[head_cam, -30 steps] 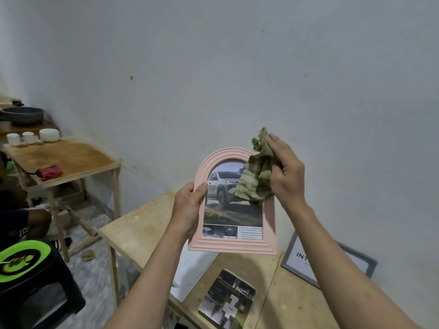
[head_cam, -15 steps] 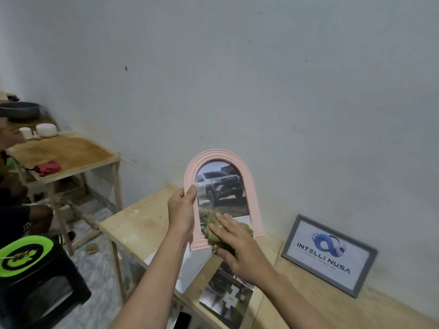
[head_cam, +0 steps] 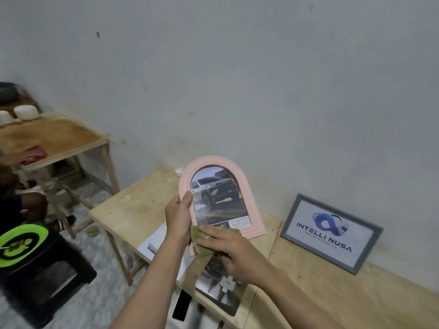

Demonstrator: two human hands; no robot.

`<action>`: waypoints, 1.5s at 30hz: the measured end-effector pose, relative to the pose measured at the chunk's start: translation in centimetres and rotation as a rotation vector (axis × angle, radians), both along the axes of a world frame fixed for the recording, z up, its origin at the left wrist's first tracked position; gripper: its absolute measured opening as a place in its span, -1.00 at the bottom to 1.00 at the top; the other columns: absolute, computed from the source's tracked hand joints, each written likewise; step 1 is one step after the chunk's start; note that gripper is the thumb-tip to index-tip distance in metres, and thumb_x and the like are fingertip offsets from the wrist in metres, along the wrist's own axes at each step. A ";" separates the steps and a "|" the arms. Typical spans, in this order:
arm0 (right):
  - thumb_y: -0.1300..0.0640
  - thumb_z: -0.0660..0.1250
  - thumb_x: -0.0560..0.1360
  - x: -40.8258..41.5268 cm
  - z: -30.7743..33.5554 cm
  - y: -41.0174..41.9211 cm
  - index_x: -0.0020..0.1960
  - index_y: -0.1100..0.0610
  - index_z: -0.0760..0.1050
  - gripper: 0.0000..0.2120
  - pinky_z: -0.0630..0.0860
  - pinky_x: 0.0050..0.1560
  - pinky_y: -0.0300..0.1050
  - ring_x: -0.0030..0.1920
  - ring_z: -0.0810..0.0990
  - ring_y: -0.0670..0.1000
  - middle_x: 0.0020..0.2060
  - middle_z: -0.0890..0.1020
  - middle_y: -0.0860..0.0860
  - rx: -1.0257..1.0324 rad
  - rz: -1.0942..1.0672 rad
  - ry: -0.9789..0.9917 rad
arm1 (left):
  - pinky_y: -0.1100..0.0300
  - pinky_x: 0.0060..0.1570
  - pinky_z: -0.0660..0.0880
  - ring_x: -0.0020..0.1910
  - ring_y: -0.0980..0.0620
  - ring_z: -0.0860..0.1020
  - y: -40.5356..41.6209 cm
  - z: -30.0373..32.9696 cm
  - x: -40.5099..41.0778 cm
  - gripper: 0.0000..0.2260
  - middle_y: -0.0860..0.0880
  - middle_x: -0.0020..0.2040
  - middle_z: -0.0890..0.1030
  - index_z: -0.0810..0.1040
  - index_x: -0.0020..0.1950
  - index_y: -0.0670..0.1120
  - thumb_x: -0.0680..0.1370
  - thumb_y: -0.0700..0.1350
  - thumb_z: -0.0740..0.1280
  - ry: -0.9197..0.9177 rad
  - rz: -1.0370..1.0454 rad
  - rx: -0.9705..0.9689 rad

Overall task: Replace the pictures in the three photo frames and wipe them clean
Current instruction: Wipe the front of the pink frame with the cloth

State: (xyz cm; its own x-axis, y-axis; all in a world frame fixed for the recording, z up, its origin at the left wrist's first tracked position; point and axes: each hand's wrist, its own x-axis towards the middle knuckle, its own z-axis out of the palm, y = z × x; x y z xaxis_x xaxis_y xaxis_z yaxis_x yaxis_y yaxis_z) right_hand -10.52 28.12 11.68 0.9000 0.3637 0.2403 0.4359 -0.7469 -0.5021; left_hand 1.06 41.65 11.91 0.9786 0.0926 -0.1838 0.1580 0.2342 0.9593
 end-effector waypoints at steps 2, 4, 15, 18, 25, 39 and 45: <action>0.47 0.16 0.33 0.7 0.0 -2.1 0.33 -0.02 0.51 -0.32 0.24 0.43 -0.28 0.40 0.34 -0.19 0.39 0.40 -0.20 0.133 -0.064 0.104 | 0.08 -0.23 0.34 -0.25 -0.04 0.41 -1.1 -1.2 0.7 -0.76 -0.11 -0.22 0.45 0.49 -0.14 -0.14 0.53 0.03 0.34 0.016 -0.027 0.034; 0.50 0.19 0.36 1.7 0.1 -4.2 0.29 0.01 0.55 -0.37 0.31 0.39 -0.28 0.35 0.41 -0.22 0.33 0.49 -0.17 0.280 -0.146 0.170 | 0.05 -0.21 0.33 -0.25 -0.05 0.42 -2.2 -2.4 1.8 -0.75 -0.13 -0.22 0.45 0.48 -0.15 -0.14 0.53 0.05 0.33 0.041 -0.049 0.059; 0.40 0.32 0.46 12.5 -5.3 -20.4 0.32 0.12 0.48 -0.54 0.47 0.17 -0.28 0.13 0.57 -0.09 0.14 0.58 0.01 0.634 -0.604 0.129 | -0.06 -0.02 0.50 -0.11 -0.17 0.60 -8.0 -8.2 8.5 -0.81 -0.15 -0.16 0.63 0.62 -0.16 -0.09 0.52 0.02 0.39 0.205 -0.032 0.080; 0.39 0.25 0.45 16.1 -10.0 -24.7 0.31 0.18 0.50 -0.55 0.46 0.10 -0.25 0.09 0.57 0.00 0.11 0.57 0.08 0.482 -0.694 0.155 | 0.09 -0.18 0.54 -0.23 -0.11 0.62 -9.0 -9.1 8.9 -0.81 -0.10 -0.23 0.65 0.61 -0.10 -0.13 0.57 -0.02 0.37 0.236 -0.013 0.107; 0.10 0.25 0.55 20.6 -23.4 -28.9 0.43 0.15 0.33 -0.53 0.36 0.28 -0.04 0.37 0.33 0.19 0.41 0.33 0.16 -0.193 -0.445 0.500 | 0.35 -0.49 0.39 -0.55 0.17 0.44 -11.0 -11.5 9.6 -0.75 0.12 -0.53 0.47 0.47 -0.25 -0.11 0.63 -0.13 0.31 0.288 0.067 0.126; 0.04 0.39 0.49 15.7 -11.2 -23.6 0.08 0.23 0.60 -0.71 0.54 -0.04 -0.04 -0.15 0.60 0.12 -0.13 0.65 0.19 1.035 -0.334 0.888 | 0.22 -0.34 0.39 -0.49 0.16 0.47 -12.5 -7.7 7.6 -0.78 0.11 -0.49 0.49 0.51 -0.20 -0.12 0.63 -0.11 0.30 0.240 -0.013 0.075; 0.21 0.40 0.48 10.5 -6.6 -22.8 0.07 0.20 0.62 -0.82 0.53 0.09 0.18 -0.05 0.64 0.24 -0.01 0.66 0.30 1.113 -0.542 0.605 | 0.28 -0.44 0.40 -0.51 0.19 0.50 -12.6 -3.7 4.5 -0.79 0.17 -0.50 0.52 0.52 -0.14 -0.11 0.63 -0.03 0.29 0.103 -0.172 0.183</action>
State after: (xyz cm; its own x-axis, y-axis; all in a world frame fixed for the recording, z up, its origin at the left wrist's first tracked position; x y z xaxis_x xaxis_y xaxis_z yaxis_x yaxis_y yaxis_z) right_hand -0.06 5.30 5.06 0.9336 -0.1872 -0.3056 -0.2769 0.1649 -0.9467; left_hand 5.60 29.04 8.17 0.9598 -0.0321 -0.2789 0.2796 0.0199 0.9599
